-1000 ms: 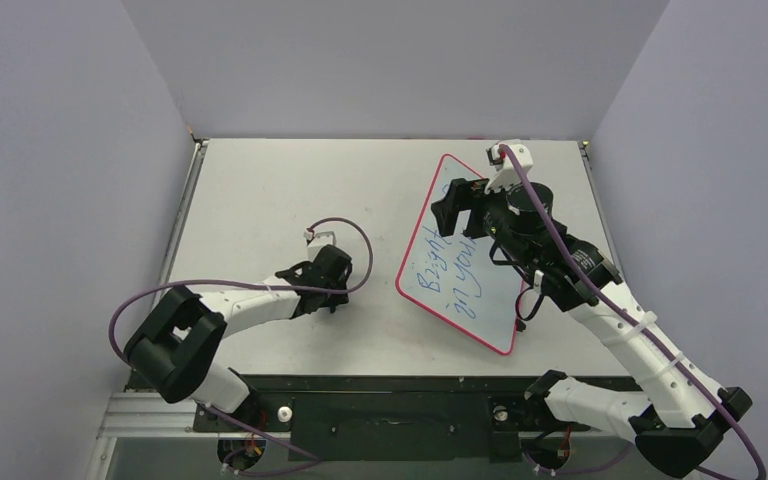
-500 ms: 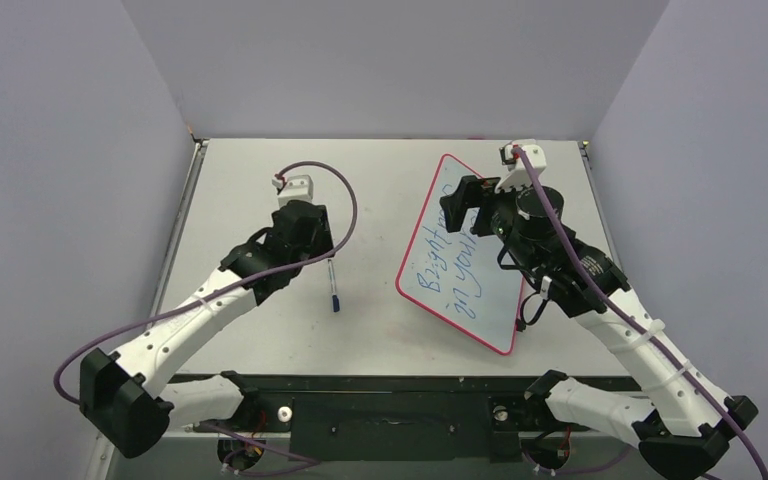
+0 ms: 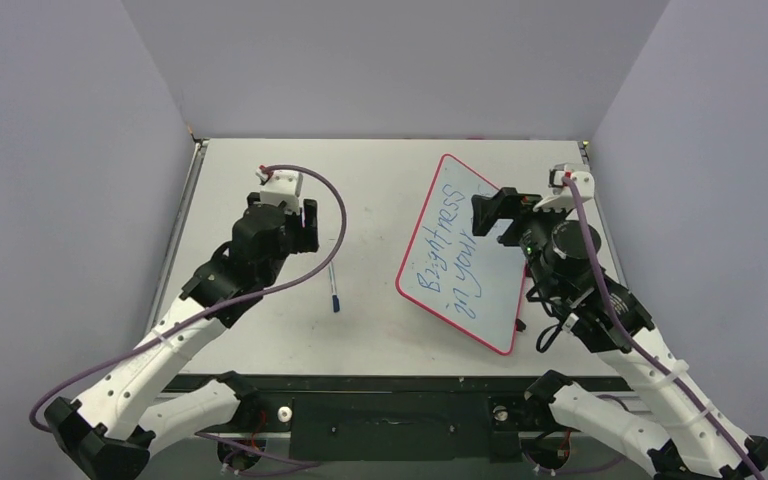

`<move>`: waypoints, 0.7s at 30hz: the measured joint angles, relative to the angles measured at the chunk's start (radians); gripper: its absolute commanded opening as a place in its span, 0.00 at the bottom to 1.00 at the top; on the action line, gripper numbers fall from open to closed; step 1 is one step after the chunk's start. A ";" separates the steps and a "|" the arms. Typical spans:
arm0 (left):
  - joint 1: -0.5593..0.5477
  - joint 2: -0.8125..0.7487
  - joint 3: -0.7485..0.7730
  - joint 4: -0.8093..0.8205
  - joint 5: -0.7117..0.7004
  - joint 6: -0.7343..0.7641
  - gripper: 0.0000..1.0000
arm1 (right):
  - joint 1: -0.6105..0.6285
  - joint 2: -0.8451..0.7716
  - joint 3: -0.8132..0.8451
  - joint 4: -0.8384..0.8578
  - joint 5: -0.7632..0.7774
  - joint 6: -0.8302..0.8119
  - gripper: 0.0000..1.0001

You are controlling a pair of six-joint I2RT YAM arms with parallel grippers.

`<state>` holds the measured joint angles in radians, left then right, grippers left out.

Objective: Write a sentence on the whiteboard
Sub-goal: Reset both arms

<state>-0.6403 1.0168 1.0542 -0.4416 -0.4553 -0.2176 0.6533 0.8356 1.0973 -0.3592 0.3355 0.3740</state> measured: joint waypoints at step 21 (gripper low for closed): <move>0.008 -0.300 -0.393 0.338 -0.071 0.156 0.93 | 0.000 -0.352 -0.208 0.002 0.211 -0.018 1.00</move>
<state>-0.6319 0.7166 0.6613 -0.1040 -0.5266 -0.0616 0.6533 0.4835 0.8898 -0.3569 0.5465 0.3565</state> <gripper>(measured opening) 0.931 0.999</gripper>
